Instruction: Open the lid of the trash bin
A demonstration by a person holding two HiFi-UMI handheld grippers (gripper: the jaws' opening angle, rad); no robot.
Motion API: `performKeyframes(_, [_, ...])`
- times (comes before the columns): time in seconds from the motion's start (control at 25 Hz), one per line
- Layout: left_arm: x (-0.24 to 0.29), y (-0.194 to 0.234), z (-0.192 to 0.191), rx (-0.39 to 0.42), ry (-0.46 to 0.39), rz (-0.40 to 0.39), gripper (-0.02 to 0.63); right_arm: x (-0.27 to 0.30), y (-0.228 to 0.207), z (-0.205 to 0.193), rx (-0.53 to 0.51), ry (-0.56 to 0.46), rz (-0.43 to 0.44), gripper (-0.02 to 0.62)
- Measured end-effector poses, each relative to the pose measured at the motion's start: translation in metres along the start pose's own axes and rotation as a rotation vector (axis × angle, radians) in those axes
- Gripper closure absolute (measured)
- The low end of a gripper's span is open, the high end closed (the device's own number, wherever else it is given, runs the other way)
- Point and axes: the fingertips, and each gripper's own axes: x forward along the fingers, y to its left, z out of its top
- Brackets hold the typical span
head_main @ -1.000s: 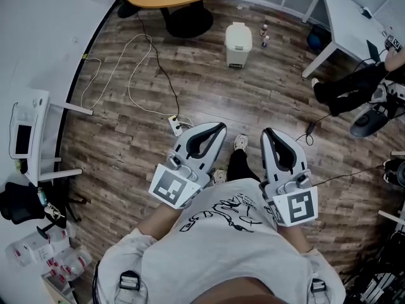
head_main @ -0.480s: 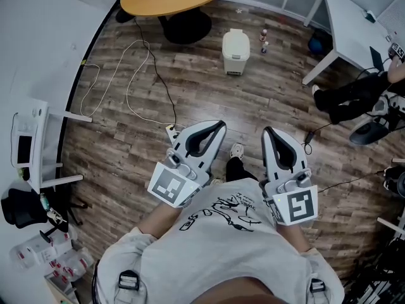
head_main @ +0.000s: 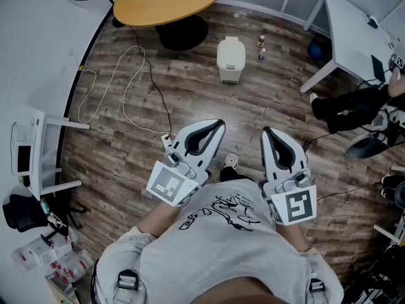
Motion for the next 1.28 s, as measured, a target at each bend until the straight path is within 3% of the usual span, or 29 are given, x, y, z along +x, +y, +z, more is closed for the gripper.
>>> performKeyframes(0.36, [0.054, 0.024, -0.009, 0.004, 0.003, 0.032, 0.586, 0.03, -0.048, -0.01, 0.001, 0.019, 0.04, 0.589])
performKeyframes(0.96, [0.077, 0.053, -0.013, 0.002, -0.004, 0.037, 0.586, 0.063, -0.068, -0.008, -0.009, 0.006, 0.053, 0.589])
performKeyframes(1.28, [0.097, 0.102, -0.01, 0.004, -0.009, 0.036, 0.586, 0.112, -0.079, -0.006, -0.017, 0.015, 0.057, 0.589])
